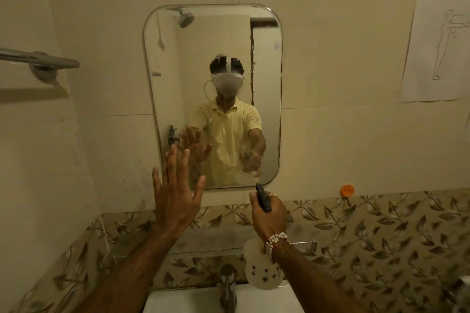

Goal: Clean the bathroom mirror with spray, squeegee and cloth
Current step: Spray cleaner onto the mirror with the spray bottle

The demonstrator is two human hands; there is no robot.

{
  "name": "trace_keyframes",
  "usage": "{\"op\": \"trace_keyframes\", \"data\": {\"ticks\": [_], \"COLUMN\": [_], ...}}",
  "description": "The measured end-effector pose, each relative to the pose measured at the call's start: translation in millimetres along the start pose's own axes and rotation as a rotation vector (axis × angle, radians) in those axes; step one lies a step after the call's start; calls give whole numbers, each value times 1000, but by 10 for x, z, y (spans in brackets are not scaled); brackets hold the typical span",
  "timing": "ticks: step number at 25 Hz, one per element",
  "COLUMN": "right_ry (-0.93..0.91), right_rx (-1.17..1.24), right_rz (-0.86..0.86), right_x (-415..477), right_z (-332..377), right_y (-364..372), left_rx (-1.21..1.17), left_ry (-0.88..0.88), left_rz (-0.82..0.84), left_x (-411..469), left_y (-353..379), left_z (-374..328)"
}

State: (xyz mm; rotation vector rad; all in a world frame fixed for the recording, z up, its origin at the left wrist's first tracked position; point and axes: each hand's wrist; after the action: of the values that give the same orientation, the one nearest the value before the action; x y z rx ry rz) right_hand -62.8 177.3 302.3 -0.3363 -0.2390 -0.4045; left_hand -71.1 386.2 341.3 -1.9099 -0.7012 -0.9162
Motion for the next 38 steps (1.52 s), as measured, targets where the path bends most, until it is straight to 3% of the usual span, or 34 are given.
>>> {"op": "trace_keyframes", "data": {"ticks": [5, 9, 13, 20, 31, 35, 38], "right_ry": [-113, -208, -175, -89, -40, 2, 64], "right_rx": [26, 12, -53, 65, -133, -102, -230], "right_rz": [284, 360, 248, 36, -551, -640, -663], "right_x": [-310, -447, -442, -309, 83, 98, -29], "right_z": [284, 456, 429, 29, -676, -1078, -1602], "right_y": [323, 558, 629, 173, -1168, -1557, -1864], "left_rx": [1, 18, 24, -117, -362, -534, -659], "left_ry": [-87, -114, -89, 32, 249, 354, 449], "left_rz": [-49, -57, -36, 50, 322, 441, 567], "left_x": [-181, -224, -201, -224, -749, -1080, -1510], "left_y": [-70, -115, -85, 480, 1337, 1572, 1862], "left_z": [198, 319, 372, -108, -1219, -1628, -1976]}}
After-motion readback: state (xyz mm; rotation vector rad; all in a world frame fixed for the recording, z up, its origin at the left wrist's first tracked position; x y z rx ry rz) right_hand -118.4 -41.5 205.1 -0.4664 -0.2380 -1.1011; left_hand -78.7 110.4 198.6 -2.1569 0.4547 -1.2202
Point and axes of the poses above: each hand's wrist, its own x-axis towards the middle knuckle, its own y-axis out of the palm, z = x × y, and after that the axes turned 11 degrees about -x, right-handed
